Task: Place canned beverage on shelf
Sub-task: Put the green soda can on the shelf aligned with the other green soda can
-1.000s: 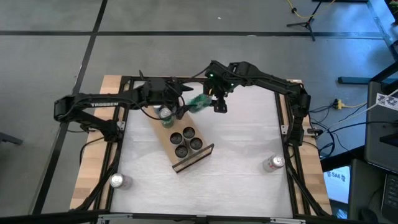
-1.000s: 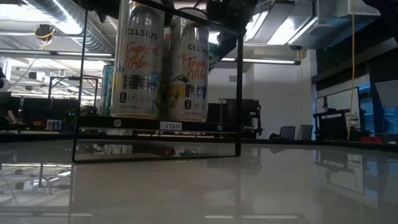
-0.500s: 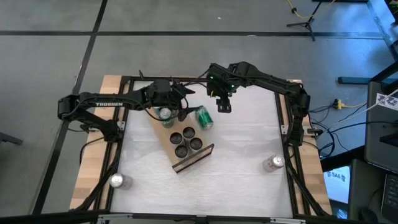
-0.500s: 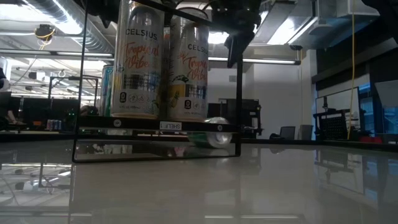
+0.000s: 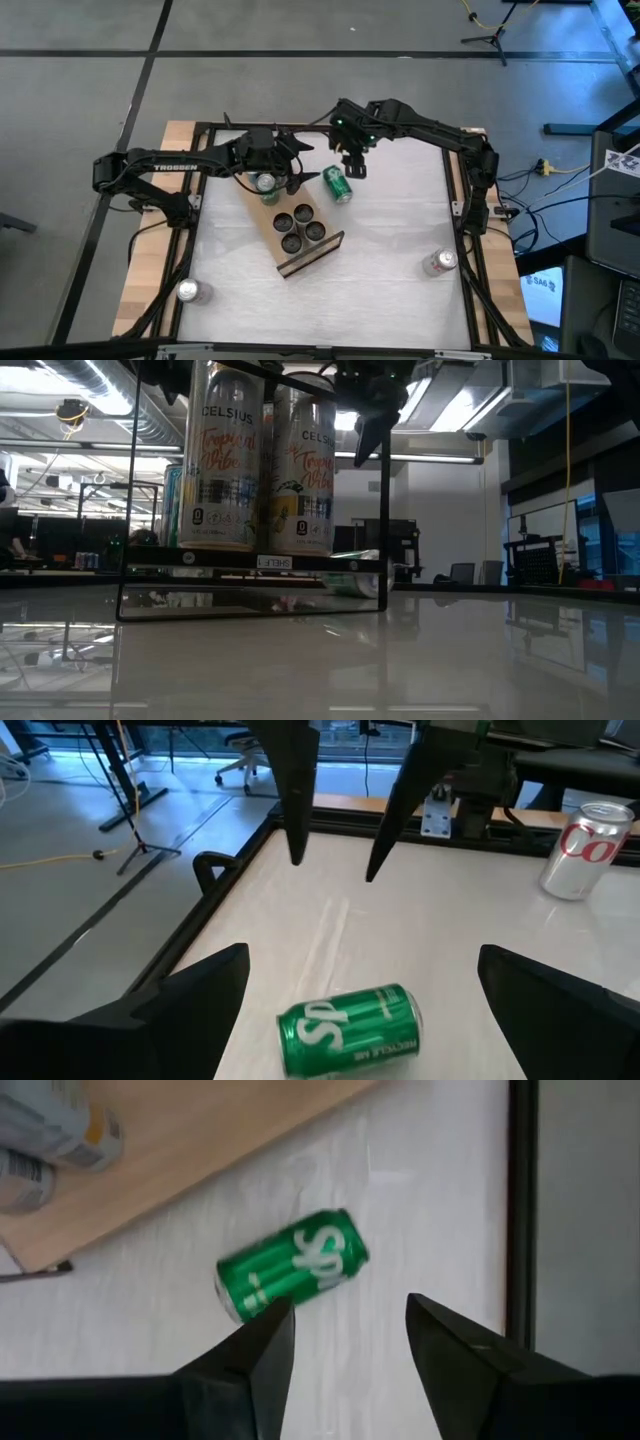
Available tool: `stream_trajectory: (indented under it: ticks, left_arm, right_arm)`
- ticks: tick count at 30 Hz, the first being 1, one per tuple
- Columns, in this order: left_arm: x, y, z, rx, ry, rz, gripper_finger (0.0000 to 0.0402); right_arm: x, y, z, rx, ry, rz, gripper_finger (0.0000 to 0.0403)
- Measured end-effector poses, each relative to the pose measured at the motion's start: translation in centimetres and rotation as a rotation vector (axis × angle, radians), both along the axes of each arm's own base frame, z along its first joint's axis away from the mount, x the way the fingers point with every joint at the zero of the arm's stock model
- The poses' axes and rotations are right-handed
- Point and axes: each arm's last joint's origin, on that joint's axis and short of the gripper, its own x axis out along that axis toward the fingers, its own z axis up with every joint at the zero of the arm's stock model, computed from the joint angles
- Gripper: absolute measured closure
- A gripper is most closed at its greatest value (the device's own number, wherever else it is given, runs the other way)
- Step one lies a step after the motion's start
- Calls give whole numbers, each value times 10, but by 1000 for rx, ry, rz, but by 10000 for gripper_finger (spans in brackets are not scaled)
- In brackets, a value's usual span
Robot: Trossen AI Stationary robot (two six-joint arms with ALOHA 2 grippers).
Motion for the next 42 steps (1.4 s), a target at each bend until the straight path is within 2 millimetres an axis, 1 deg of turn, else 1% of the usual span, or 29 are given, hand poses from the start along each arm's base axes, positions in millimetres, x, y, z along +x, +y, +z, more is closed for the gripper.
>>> stream_trajectory:
  ticks: [6, 11, 14, 18, 25, 27, 28, 32, 34, 37, 39, 42]
  left_arm:
    - [-2, 0, 2, 0, -2, 2, 19]
    - [-16, -5, 15, 2, -8, 2, 19]
    - [-25, -8, 20, -1, 2, 2, 19]
    - [-33, -10, 24, -6, 18, 1, 19]
    - [-44, -12, 25, 0, 72, 12, 19]
    - [-47, -13, 26, 18, 85, 24, 19]
    - [-49, -13, 27, 20, 96, 32, 19]
    - [-56, -13, 29, 35, 113, 82, 19]
    - [-61, -14, 32, 37, 108, 101, 19]
    - [-71, -17, 39, 48, 96, 121, 19]
    - [-78, -19, 46, 63, 66, 141, 19]
    - [-91, -22, 54, 68, 33, 159, 19]
  right_arm:
    - [2, -1, 1, -7, -19, -1, 217]
    - [2, -2, 1, -40, -16, -18, 216]
    - [2, -2, 1, -56, -12, -25, 204]
    - [2, -2, 1, -57, -13, -26, 156]
    - [3, -3, -1, -30, -22, -88, 37]
    - [1, -6, -5, -19, -7, -108, 14]
    - [0, -8, -7, -11, -1, -121, 9]
    - [-9, -29, -20, 45, 30, -178, 18]
    - [-17, -43, -29, 121, 29, -200, 26]
    - [-29, -61, -45, 265, -20, -207, 33]
    - [-32, -69, -58, 327, -48, -208, 35]
    - [-32, -75, -73, 361, -82, -233, 35]
